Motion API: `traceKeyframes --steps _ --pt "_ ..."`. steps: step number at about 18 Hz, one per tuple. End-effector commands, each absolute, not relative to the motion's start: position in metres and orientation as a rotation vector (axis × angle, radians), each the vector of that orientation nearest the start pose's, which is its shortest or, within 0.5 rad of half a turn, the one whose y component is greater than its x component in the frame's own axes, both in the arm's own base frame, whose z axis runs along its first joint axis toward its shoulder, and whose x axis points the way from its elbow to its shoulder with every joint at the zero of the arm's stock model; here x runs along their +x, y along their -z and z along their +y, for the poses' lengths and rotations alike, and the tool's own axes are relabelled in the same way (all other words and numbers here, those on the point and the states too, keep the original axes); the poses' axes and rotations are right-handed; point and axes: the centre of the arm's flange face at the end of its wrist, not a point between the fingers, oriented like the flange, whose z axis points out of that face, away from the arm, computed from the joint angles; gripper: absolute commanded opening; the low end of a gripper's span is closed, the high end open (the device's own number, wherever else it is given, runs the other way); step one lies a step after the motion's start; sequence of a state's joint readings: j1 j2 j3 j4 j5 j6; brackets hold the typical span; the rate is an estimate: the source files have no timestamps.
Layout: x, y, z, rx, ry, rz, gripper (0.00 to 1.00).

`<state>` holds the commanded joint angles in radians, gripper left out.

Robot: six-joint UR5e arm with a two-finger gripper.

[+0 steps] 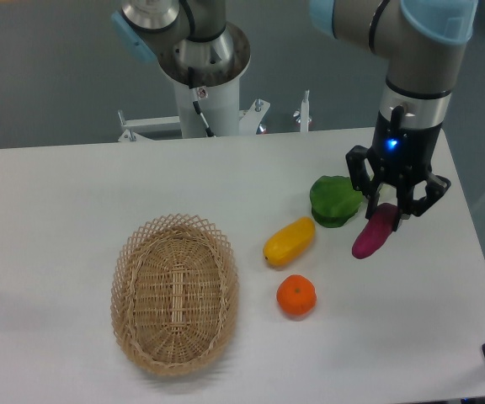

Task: Place the sweet potato in the basket
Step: 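Lift the sweet potato and carry it over the wicker basket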

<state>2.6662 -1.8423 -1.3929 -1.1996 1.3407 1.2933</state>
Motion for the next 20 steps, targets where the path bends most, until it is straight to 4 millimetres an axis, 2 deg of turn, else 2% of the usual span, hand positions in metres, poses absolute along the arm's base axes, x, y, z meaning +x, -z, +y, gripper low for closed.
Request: traceKeyframes --steps 4,8,10,14,16,18,20 --pt "-0.461 -0.461 0.453 -2.800 -0.201 0.262 0.31" --pt "-0.425 -0.453 0.485 -2.797 -0.154 0.171 0.31" --pt "-0.392 -0.432 0.502 -2.829 -0.116 0.135 0.31" --pt "-0.324 -0.388 0.535 -2.897 -0.231 0.141 0.32" --pt "-0.293 -0.369 0.551 -2.913 -0.233 0.111 0.32" --pt "-0.267 -0.341 0.563 -2.947 -0.198 0.091 0.32" --pt "-0.245 -0.308 0.578 -2.976 -0.220 0.149 0.32"
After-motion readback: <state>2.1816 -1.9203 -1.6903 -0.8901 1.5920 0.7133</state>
